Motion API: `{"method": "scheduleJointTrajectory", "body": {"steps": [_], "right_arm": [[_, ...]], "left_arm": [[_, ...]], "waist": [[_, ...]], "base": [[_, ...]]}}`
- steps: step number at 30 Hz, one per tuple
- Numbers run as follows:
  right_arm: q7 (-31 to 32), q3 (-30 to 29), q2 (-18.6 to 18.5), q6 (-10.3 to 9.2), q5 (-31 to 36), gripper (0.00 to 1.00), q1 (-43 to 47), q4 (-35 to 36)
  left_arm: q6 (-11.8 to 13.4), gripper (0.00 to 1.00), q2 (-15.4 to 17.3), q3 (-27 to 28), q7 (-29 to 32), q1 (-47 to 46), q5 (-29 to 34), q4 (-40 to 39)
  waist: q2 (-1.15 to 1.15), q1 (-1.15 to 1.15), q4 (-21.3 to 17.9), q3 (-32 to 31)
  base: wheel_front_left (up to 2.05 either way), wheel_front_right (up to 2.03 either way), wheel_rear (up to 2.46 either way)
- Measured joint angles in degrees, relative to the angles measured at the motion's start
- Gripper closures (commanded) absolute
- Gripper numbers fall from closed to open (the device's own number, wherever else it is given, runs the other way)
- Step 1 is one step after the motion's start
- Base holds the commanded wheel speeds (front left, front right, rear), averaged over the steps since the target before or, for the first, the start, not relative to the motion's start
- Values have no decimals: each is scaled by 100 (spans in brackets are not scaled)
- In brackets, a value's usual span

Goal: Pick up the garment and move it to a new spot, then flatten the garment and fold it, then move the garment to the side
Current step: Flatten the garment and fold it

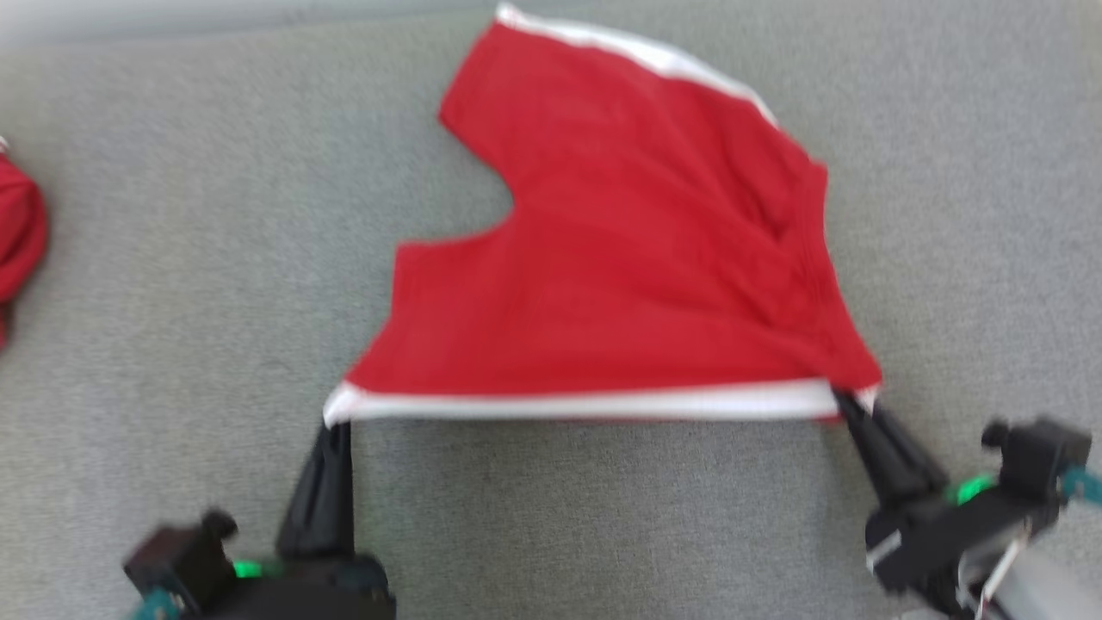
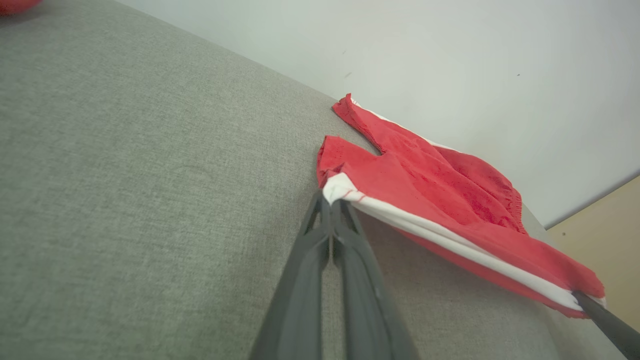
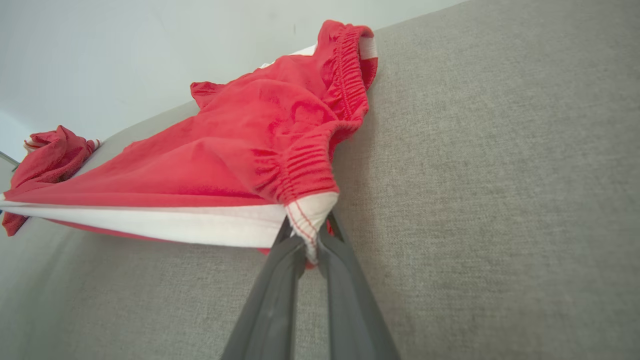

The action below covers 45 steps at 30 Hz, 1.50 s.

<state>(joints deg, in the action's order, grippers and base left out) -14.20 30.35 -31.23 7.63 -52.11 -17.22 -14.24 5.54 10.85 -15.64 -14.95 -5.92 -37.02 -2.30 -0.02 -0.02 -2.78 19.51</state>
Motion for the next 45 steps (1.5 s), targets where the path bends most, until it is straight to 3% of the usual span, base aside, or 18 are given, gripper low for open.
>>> {"method": "scheduleJointTrajectory", "body": {"steps": [4,10,16,27,35,45], "right_arm": [[113,-258,113,0,175,100,745,233],[411,-722,358,1,479,100,1723,679],[755,-1211,810,-1,543,100,1891,978],[1145,-1395,1289,-7,680,100,652,1189],[1045,-1267,1709,-8,632,100,-608,539],[463,-955,2109,-7,730,100,-1667,-508]], "left_arm": [[-102,100,-224,113,1,505,107,37],[-248,100,-300,215,7,942,324,85],[-475,100,-234,193,-1,799,609,198],[-960,100,610,90,857,-1545,1038,425],[-1218,100,1125,-293,1879,-3600,1228,1222],[-1299,100,1214,-815,1923,-5375,1224,2865]], "waist": [[0,0,67,-230],[0,1,218,-468],[2,1,213,-496],[2,3,-148,-157],[2,4,-543,402],[3,4,-1114,988]], "base": [[0,0,0],[0,0,0],[0,0,0],[0,0,0],[0,0,0],[0,0,0]]}}
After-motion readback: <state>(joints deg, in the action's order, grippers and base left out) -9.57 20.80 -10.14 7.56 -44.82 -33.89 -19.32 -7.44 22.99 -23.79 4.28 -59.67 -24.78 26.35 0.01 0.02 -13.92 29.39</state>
